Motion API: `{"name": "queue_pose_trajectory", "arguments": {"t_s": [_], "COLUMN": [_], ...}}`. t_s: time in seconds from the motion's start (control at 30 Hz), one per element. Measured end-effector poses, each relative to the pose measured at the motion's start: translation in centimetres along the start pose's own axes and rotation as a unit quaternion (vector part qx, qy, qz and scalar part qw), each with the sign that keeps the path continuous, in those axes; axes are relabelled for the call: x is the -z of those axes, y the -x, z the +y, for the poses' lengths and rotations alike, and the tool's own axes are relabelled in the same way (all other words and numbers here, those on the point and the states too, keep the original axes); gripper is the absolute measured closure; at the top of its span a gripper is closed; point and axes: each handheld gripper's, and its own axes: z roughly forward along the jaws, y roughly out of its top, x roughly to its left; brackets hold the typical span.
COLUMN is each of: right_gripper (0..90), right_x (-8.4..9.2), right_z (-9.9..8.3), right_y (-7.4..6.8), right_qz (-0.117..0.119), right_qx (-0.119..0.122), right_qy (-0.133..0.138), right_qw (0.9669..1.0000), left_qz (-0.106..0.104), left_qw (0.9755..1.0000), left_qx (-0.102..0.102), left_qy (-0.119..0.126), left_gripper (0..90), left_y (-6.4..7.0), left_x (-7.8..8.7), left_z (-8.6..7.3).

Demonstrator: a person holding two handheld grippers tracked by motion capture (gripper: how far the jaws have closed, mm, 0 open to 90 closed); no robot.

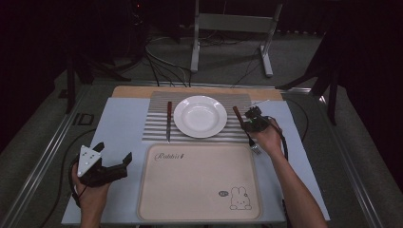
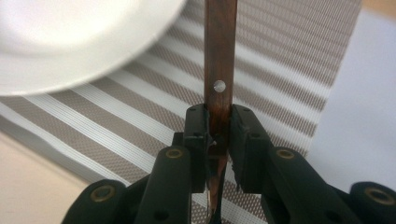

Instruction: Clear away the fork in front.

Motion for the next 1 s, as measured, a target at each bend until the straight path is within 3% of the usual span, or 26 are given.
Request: {"name": "queue_pose_trajectory", "arguments": {"t_s": [0.17,0.33,0.6,0.87,1.0], "right_gripper": [78.0,78.0,78.0,77.9,77.9], "right_x": [2.3,4.1,5.8,7.4,8.0], "right_z": [0.3,0.4,-0.5,-1.8,-2.2], "right_y": [-1.0,-1.9,-3.5,-4.8,-5.4], "right_qz": [0.003,0.017,0.051,0.084,0.092], "right_qx": [0.024,0.032,0.024,0.008,0.008], "right_qy": [0.049,0.077,0.118,0.159,0.173], "right_qw": [0.9985,0.9964,0.9915,0.9836,0.9805], "left_qz": [0.001,-0.001,-0.017,-0.046,-0.054], "left_qw": [1.0,1.0,0.9998,0.9984,0.998], "left_qx": [-0.001,-0.003,-0.008,-0.027,-0.029], "left_qy": [-0.001,-0.003,-0.008,-0.022,-0.014], "left_gripper": [0.0,0.0,0.0,0.0,0.0], "left_y": [0.0,0.2,1.1,2.7,3.1], "left_x": [0.0,-0.2,-0.8,-1.7,-1.8], "left_z": [0.0,0.0,0.6,1.5,2.1]}}
